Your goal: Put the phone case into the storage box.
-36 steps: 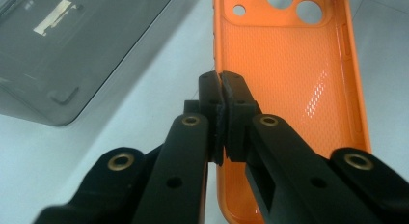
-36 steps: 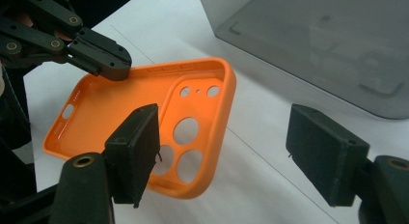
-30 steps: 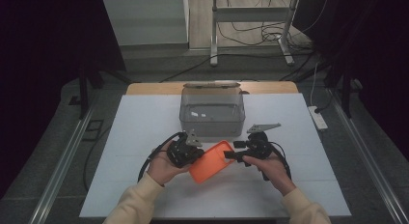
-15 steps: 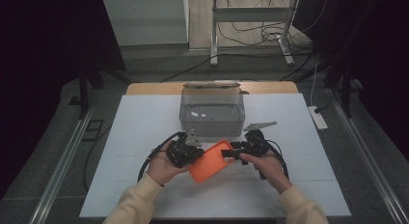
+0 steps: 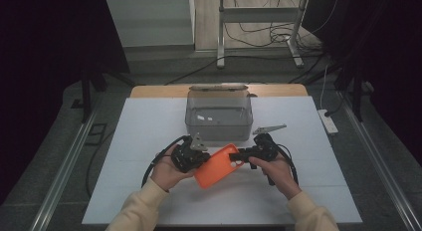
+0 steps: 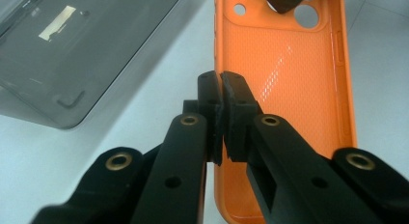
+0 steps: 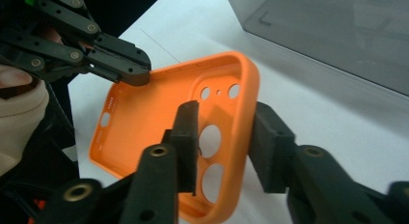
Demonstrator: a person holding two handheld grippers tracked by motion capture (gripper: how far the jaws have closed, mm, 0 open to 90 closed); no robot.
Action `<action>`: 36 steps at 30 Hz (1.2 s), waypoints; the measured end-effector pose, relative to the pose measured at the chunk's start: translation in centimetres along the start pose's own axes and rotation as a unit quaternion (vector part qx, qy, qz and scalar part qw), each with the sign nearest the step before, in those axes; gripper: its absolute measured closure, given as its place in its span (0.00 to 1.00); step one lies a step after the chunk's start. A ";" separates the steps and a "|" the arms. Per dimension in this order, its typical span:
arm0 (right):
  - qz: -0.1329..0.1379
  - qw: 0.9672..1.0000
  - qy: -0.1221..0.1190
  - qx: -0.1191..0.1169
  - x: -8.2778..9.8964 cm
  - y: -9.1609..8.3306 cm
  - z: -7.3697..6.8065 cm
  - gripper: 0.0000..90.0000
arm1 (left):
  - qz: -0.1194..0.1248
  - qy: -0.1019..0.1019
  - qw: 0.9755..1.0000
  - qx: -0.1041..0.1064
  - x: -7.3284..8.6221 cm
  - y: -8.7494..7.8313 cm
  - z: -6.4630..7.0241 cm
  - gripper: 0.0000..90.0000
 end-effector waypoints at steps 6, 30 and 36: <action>0.011 1.000 0.012 -0.003 -0.2 -0.4 0.1 0.84 | 0.001 0.004 1.000 0.003 0.0 0.0 0.1 0.96; 0.041 0.999 0.003 0.002 -1.4 -1.8 0.2 0.89 | 0.030 -0.048 0.996 0.075 -0.7 -0.5 0.0 0.45; 0.042 0.999 -0.013 0.001 -1.7 -1.9 0.0 0.89 | 0.027 -0.052 0.995 0.086 -0.6 -0.2 0.1 0.45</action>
Point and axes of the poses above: each handheld gripper's, and its own axes: y roughly forward along the jaws, x roughly out of its underside, z roughly to its right, the point moved 10 cm from there along y, roughly forward along the jaws, and after that the axes turned 13 degrees about -y, right-handed, at the moved point
